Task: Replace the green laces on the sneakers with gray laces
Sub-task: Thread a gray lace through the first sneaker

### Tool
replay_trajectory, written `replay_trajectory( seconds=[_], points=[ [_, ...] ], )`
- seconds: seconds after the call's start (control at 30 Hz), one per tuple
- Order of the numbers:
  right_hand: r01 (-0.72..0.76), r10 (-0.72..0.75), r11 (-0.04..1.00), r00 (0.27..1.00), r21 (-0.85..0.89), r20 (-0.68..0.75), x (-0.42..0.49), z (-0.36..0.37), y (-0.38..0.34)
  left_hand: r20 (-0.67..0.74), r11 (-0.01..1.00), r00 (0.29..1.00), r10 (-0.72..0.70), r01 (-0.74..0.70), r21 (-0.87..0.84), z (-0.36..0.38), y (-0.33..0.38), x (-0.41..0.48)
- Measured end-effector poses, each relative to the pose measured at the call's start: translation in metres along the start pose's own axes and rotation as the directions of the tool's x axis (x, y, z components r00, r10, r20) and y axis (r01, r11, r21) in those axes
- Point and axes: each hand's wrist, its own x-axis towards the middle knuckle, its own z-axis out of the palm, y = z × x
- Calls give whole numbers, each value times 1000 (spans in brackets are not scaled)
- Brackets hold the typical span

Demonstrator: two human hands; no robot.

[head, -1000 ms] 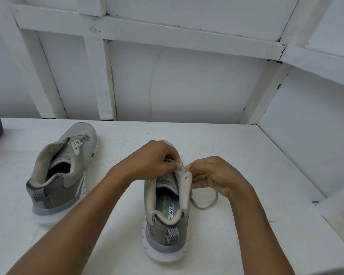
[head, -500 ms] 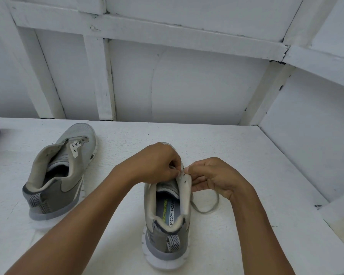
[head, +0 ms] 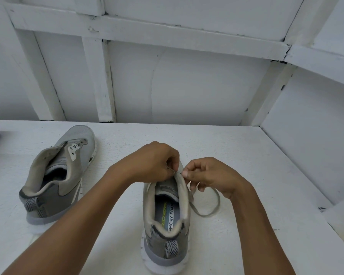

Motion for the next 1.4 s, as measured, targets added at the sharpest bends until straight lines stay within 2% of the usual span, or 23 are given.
replay_trajectory(
  seconds=[0.2, 0.33, 0.4, 0.47, 0.53, 0.57, 0.63, 0.67, 0.7, 0.77, 0.87, 0.93, 1.0, 1.03, 1.1, 1.17, 1.23, 1.33, 1.4],
  points=[
    [30, -30, 1000, 998, -2, -59, 1, 2, 3, 10, 1000, 1000, -1, 1, -3, -2, 1, -1],
    [20, -23, 999, 992, -31, -123, -1, -2, 7, -59, 999, 998, -32, 32, -4, -2, -2, 0],
    [8, -4, 1000, 986, 26, -165, -2, -6, 8, -126, 999, 991, -49, 50, 8, -3, -5, 0],
    [5, 34, 983, 978, 183, -205, 0, -8, 9, -206, 997, 976, -64, 71, 25, -6, -12, 2],
    [17, 72, 923, 974, 386, -216, 2, -9, 10, -283, 994, 954, -96, 105, 20, -9, -21, 4],
    [30, 90, 860, 974, 509, -208, 3, -9, 10, -323, 992, 940, -115, 124, 6, -11, -25, 5],
    [54, 113, 672, 978, 739, -174, 4, -10, 11, -395, 987, 905, -160, 153, -49, -14, -32, 6],
    [60, 122, 594, 979, 802, -164, 5, -11, 12, -417, 983, 890, -184, 162, -88, -16, -35, 6],
    [58, 139, 566, 977, 822, -164, 5, -12, 14, -428, 977, 880, -208, 166, -132, -17, -38, 5],
    [30, 175, 647, 967, 762, -187, 5, -15, 17, -431, 963, 868, -247, 170, -210, -19, -41, 4],
    [-36, 133, 899, 972, 437, -195, -1, -21, 23, -442, 951, 856, -268, 161, -264, -21, -44, 3],
    [-42, 51, 985, 997, 169, -49, -6, -20, 22, -454, 948, 851, -265, 142, -287, -21, -42, 3],
    [10, -18, 997, 995, 82, 98, -8, -17, 21, -461, 944, 851, -251, 110, -311, -22, -40, 3],
    [47, -59, 993, 993, 111, 105, -6, -16, 22, -461, 942, 854, -243, 95, -322, -22, -40, 3],
    [92, -102, 957, 995, 276, 20, -2, -14, 21, -457, 942, 860, -228, 76, -327, -21, -39, 3],
    [88, -62, 823, 996, 560, -66, 3, -16, 20, -444, 945, 869, -219, 76, -317, -22, -39, 3],
    [86, -14, 676, 995, 732, -103, 4, -20, 19, -396, 947, 891, -220, 99, -305, -21, -38, 2],
    [77, 37, 571, 992, 817, -119, 3, -21, 18, -223, 955, 951, -216, 158, -249, -21, -37, -1],
    [58, 85, 599, 987, 798, -136, 2, -20, 19, -124, 965, 973, -193, 166, -202, -18, -35, -2]
  ],
)
